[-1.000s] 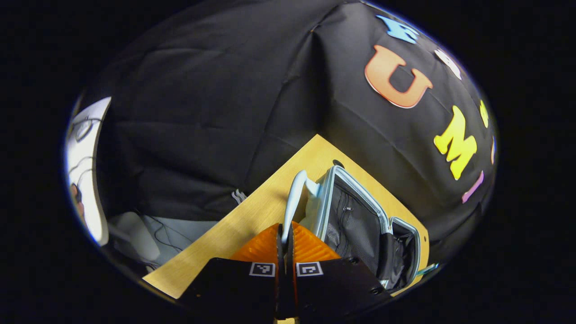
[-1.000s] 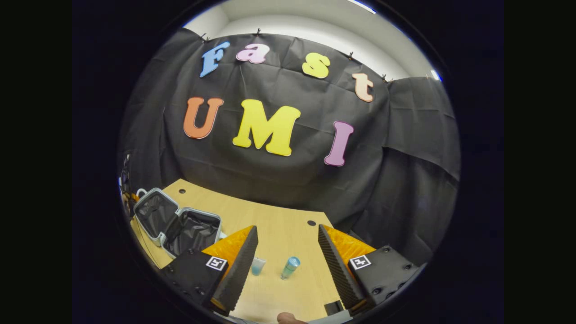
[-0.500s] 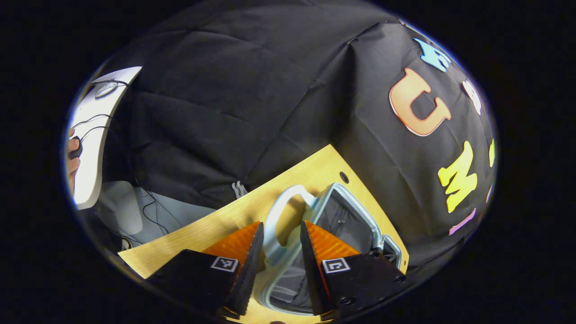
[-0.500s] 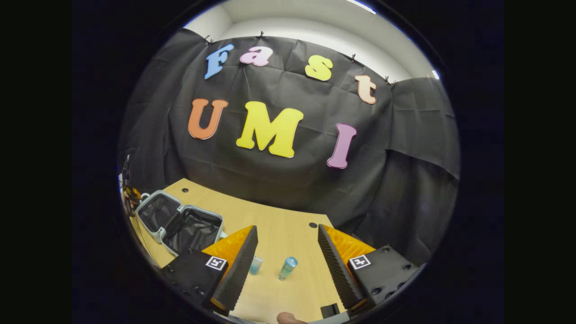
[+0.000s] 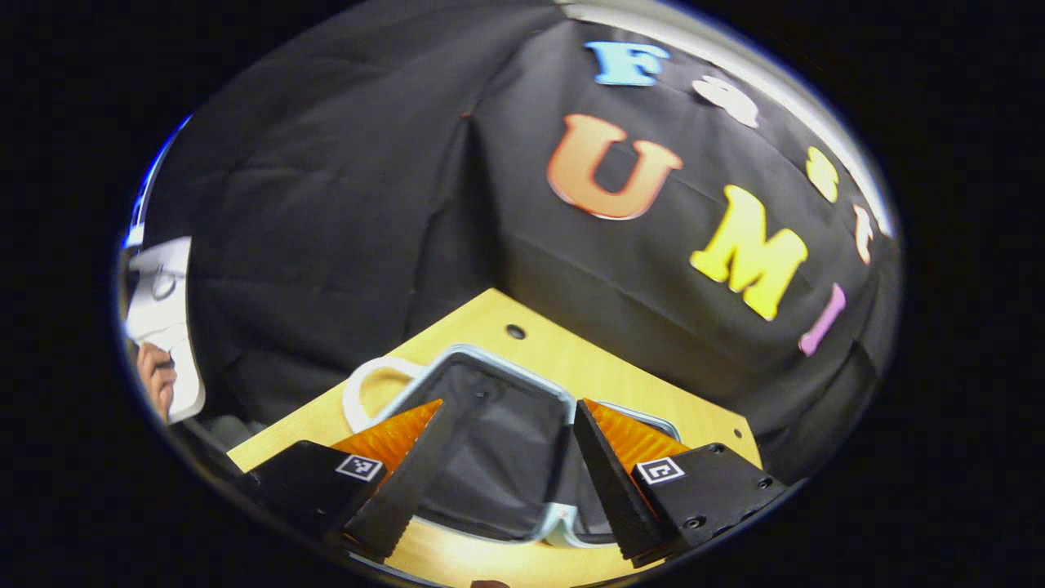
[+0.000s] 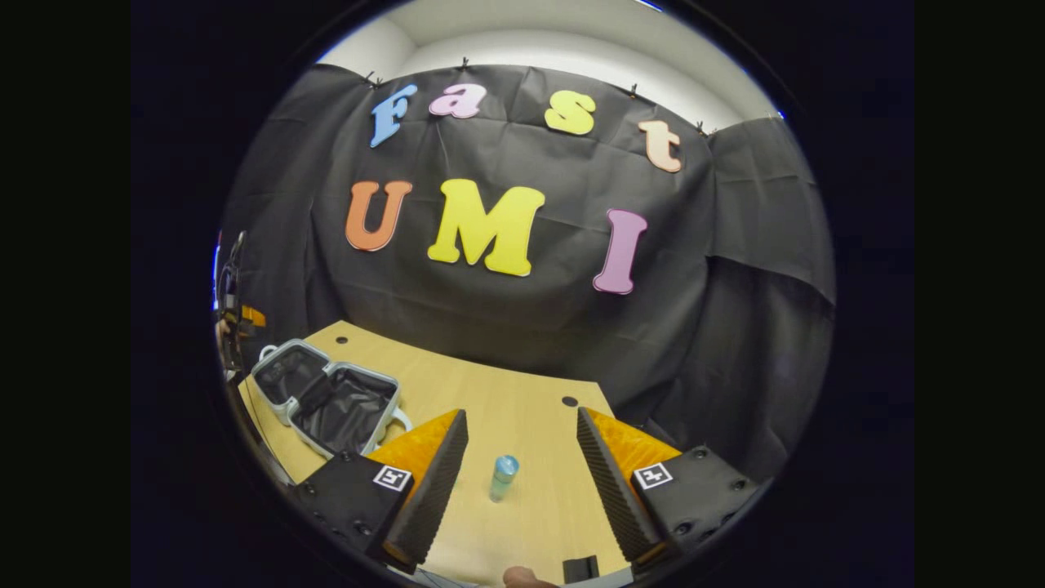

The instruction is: First open the suitcase, pack the skin care products into it, and then close the suitcase.

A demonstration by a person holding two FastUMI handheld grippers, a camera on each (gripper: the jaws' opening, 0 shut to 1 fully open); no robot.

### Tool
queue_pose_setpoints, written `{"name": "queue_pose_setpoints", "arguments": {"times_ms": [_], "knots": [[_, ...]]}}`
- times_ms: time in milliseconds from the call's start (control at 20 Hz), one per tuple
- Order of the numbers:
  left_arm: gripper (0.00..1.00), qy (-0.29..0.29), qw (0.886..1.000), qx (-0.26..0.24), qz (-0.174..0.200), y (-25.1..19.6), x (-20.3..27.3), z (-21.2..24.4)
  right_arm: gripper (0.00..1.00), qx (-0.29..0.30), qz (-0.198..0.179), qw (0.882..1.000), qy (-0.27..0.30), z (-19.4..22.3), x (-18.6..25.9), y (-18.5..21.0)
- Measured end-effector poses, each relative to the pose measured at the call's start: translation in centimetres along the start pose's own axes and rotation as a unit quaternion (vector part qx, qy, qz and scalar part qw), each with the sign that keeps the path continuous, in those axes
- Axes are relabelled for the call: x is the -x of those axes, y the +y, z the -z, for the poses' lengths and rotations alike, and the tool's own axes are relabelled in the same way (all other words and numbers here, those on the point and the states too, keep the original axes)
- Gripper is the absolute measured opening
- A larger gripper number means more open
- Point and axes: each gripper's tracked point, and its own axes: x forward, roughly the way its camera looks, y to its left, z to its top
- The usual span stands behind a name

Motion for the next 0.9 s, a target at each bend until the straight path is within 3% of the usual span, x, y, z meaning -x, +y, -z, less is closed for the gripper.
{"name": "queue_pose_setpoints", "arguments": {"times_ms": [250,350,550,900], "knots": [[0.97,0.007,0.997,-0.026,0.072,-14.2,1.7,4.0,0.8,-0.01,-0.016,1.0,0.016,1.4,-1.0,-2.8],[0.96,0.026,0.996,-0.035,0.081,-17.3,2.4,6.5,0.8,-0.006,-0.024,1.0,0.018,2.0,-1.4,-3.4],[0.97,0.056,0.988,-0.101,0.102,-22.7,2.8,12.6,0.8,0.004,-0.038,0.998,0.04,4.9,-2.0,-4.8],[0.97,0.109,0.952,-0.221,0.179,-31.7,2.6,25.5,0.8,0.024,-0.036,0.996,0.072,8.7,-2.6,-8.7]]}}
